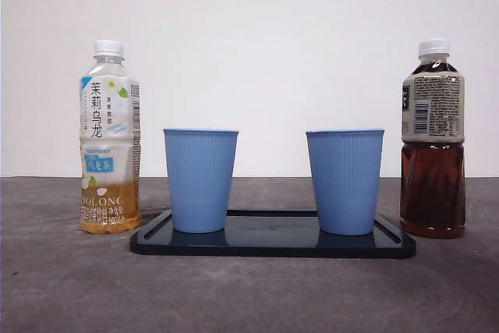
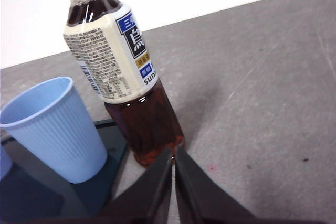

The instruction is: Pour the drink into the cup

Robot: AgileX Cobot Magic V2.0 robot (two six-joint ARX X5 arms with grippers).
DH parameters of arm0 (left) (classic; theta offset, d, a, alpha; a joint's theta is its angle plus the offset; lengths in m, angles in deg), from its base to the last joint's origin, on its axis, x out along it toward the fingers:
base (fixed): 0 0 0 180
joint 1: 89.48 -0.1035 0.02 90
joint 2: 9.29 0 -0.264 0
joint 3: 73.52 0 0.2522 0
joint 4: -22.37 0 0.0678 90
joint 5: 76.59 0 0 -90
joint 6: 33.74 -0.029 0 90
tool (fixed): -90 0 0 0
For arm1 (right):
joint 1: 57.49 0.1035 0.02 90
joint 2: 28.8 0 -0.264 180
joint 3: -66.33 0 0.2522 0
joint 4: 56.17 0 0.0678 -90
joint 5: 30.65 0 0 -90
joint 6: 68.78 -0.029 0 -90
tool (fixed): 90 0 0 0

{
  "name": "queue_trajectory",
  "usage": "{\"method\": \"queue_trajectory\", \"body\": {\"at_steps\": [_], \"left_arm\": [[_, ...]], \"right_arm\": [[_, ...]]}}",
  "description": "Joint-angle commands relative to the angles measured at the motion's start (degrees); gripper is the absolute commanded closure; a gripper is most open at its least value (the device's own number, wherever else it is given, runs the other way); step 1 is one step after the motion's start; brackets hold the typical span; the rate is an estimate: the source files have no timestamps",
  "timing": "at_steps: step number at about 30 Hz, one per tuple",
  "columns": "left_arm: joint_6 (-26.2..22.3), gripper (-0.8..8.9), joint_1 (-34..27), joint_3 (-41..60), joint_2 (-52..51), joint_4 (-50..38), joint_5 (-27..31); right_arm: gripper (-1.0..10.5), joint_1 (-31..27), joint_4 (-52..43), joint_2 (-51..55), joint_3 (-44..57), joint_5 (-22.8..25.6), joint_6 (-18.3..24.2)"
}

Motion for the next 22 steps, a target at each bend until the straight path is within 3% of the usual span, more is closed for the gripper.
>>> {"method": "queue_trajectory", "body": {"at_steps": [1, 10, 15, 22], "left_arm": [[5.81, 8.06, -0.20, -2.51, -0.11, -0.42, -0.04], [5.07, 8.05, -0.20, -14.84, 2.29, 7.08, -0.11], [-0.72, 8.05, -0.20, -22.77, 6.43, 13.94, -2.95], [-9.46, 8.05, -0.20, -32.48, 15.43, 25.33, -12.31]], "right_arm": [[9.4, -0.11, -0.35, 0.09, -2.49, -0.17, -3.34], [9.4, -0.11, 0.57, -0.48, -12.74, 0.02, -3.23], [9.4, -0.09, 5.27, -3.41, -19.69, -0.74, -0.96], [9.4, -0.07, 18.23, -12.41, -30.36, -8.48, 6.38]]}}
